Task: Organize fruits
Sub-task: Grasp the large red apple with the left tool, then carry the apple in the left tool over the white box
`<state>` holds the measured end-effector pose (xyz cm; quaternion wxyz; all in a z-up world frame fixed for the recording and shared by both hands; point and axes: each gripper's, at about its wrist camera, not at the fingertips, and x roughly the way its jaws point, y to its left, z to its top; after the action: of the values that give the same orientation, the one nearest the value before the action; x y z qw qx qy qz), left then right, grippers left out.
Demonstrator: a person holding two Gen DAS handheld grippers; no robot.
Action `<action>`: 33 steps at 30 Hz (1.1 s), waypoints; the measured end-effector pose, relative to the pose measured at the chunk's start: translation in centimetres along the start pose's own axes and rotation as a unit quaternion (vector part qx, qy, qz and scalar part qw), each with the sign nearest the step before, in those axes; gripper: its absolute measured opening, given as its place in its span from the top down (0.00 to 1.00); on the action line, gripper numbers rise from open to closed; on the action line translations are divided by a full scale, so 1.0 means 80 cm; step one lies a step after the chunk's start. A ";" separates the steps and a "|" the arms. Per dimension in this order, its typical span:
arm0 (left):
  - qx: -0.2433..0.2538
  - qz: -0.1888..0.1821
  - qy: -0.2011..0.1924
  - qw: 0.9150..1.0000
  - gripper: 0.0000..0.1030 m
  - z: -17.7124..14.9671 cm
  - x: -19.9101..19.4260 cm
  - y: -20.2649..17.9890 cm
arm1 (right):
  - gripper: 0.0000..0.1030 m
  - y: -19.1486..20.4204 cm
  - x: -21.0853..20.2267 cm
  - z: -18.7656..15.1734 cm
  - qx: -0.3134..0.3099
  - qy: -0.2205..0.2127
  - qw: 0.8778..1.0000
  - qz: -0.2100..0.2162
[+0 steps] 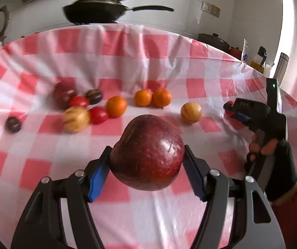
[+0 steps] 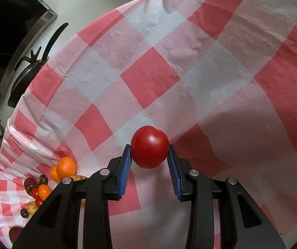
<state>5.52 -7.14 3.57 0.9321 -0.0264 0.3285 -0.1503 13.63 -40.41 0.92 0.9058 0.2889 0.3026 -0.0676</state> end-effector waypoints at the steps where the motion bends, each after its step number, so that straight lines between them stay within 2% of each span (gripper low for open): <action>1: -0.003 0.009 -0.006 1.000 0.35 -0.008 -0.013 0.006 | 0.65 0.000 -0.003 -0.001 -0.001 -0.003 1.000 0.002; 6: -0.031 0.022 -0.010 0.999 0.35 -0.028 -0.047 0.032 | 0.65 0.001 -0.028 -0.014 -0.005 -0.022 1.000 0.011; 11: -0.058 0.036 -0.020 0.997 0.35 -0.047 -0.080 0.055 | 0.65 0.017 -0.062 -0.049 -0.024 -0.013 1.000 0.015; 18: -0.090 0.055 -0.046 0.993 0.35 -0.069 -0.126 0.080 | 0.65 0.060 -0.139 -0.126 -0.043 0.007 0.995 0.087; 23: -0.106 0.069 -0.050 0.991 0.34 -0.094 -0.160 0.096 | 0.65 0.103 -0.182 -0.189 -0.083 0.034 0.987 0.135; 27: -0.097 0.084 -0.047 0.991 0.34 -0.115 -0.184 0.102 | 0.65 0.137 -0.209 -0.236 -0.120 0.063 0.976 0.170; 33: -0.099 0.099 -0.049 0.989 0.34 -0.142 -0.223 0.123 | 0.65 0.177 -0.228 -0.293 -0.165 0.103 0.960 0.203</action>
<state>-12.13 8.11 4.05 0.9502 -0.0937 0.2964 -0.0228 -8.85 -16.51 3.25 0.8995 0.1963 0.3361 0.1985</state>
